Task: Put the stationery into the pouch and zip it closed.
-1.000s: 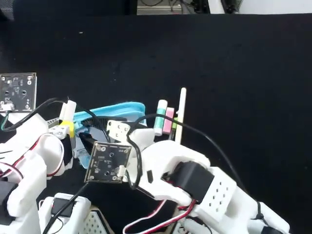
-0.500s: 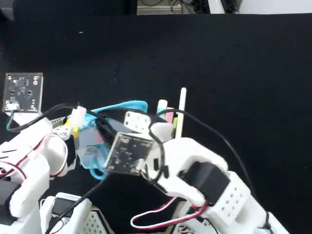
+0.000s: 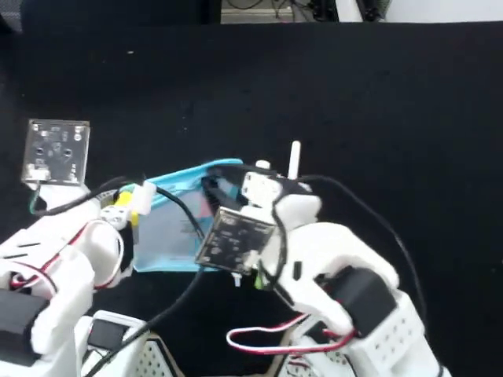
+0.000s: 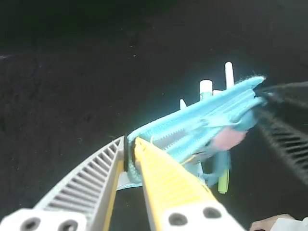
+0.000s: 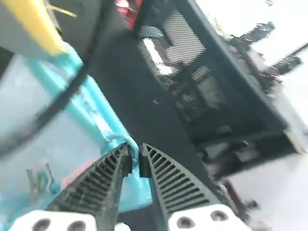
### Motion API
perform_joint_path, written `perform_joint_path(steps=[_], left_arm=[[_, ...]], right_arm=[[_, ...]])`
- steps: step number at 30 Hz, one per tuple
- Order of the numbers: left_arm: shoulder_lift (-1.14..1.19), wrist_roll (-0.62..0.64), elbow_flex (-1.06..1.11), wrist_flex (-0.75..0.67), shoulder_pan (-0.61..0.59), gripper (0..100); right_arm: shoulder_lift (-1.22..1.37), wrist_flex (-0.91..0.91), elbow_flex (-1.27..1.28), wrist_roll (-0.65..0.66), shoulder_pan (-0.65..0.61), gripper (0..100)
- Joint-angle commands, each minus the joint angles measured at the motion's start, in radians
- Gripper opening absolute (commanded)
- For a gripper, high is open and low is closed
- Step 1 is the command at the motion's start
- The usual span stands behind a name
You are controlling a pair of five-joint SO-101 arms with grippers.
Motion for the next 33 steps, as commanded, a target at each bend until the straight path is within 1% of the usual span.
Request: perform_joint_path(steps=[1, 6, 13, 17, 21, 22, 24, 26, 27, 29, 33], left_arm=[[0.006, 0.009, 0.085, 0.017, 0.013, 3], [0.006, 0.011, 0.085, 0.017, 0.013, 3], [0.006, 0.015, 0.085, 0.017, 0.012, 3], [0.006, 0.014, 0.085, 0.015, 0.012, 3], [0.017, -0.003, 0.087, -0.014, 0.013, 4], [0.017, -0.026, 0.088, -0.014, 0.013, 7], [0.017, -0.057, 0.093, -0.008, 0.013, 17], [0.014, -0.055, 0.093, -0.006, 0.013, 26], [0.009, -0.055, 0.093, -0.006, 0.012, 29], [0.008, -0.058, 0.085, -0.009, -0.001, 29], [0.017, -0.066, 0.085, -0.037, -0.051, 25]], right_arm=[[-0.091, 0.006, -0.007, 0.011, 0.133, 1.0], [-0.124, 0.091, -0.013, 0.011, 0.265, 1.0], [-0.124, 0.161, -0.038, 0.011, 0.365, 1.0], [-0.128, 0.227, -0.058, 0.011, 0.362, 1.0], [-0.133, 0.235, -0.059, 0.009, 0.311, 1.0], [-0.133, 0.235, -0.061, 0.009, 0.302, 1.0], [-0.133, 0.235, -0.062, 0.009, 0.292, 1.0], [-0.133, 0.235, -0.059, 0.009, 0.288, 1.0], [-0.133, 0.235, -0.059, 0.009, 0.288, 1.0], [-0.133, 0.235, -0.059, 0.009, 0.288, 1.0], [-0.133, 0.235, -0.061, 0.009, 0.288, 1.0]])
